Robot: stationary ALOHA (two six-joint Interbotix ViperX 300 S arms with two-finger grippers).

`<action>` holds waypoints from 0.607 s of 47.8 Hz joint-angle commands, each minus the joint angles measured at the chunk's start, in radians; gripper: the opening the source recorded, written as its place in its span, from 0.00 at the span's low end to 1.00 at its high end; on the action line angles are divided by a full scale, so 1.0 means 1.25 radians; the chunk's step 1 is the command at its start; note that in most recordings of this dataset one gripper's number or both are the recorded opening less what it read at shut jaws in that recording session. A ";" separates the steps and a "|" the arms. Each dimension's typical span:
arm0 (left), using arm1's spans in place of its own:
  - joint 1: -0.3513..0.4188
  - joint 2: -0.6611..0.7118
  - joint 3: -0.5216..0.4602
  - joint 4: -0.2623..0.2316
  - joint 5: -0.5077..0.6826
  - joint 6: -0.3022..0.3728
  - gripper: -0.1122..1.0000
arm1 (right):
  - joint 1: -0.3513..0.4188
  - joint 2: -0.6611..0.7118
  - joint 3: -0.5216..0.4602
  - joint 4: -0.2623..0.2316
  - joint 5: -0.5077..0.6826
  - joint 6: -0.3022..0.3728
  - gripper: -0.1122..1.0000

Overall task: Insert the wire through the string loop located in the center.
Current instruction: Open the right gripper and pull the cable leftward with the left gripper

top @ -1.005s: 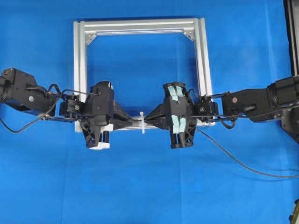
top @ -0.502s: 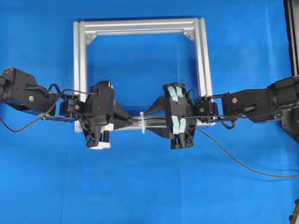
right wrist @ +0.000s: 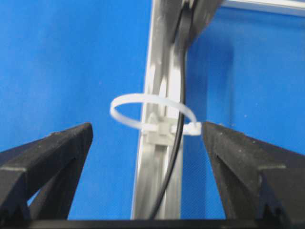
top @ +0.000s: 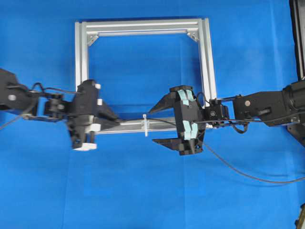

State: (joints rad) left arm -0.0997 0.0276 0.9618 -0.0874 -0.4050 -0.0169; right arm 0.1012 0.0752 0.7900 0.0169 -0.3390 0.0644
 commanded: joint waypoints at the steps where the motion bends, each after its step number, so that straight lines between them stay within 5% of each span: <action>1: -0.009 -0.065 0.039 0.001 -0.011 0.001 0.16 | 0.006 -0.029 -0.002 0.000 0.005 0.000 0.90; 29: -0.031 -0.345 0.304 0.001 0.028 -0.001 0.16 | 0.009 -0.038 -0.012 0.000 0.018 0.001 0.90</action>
State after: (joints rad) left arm -0.1350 -0.3651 1.3269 -0.0874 -0.3835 -0.0169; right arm 0.1104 0.0552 0.7946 0.0169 -0.3129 0.0644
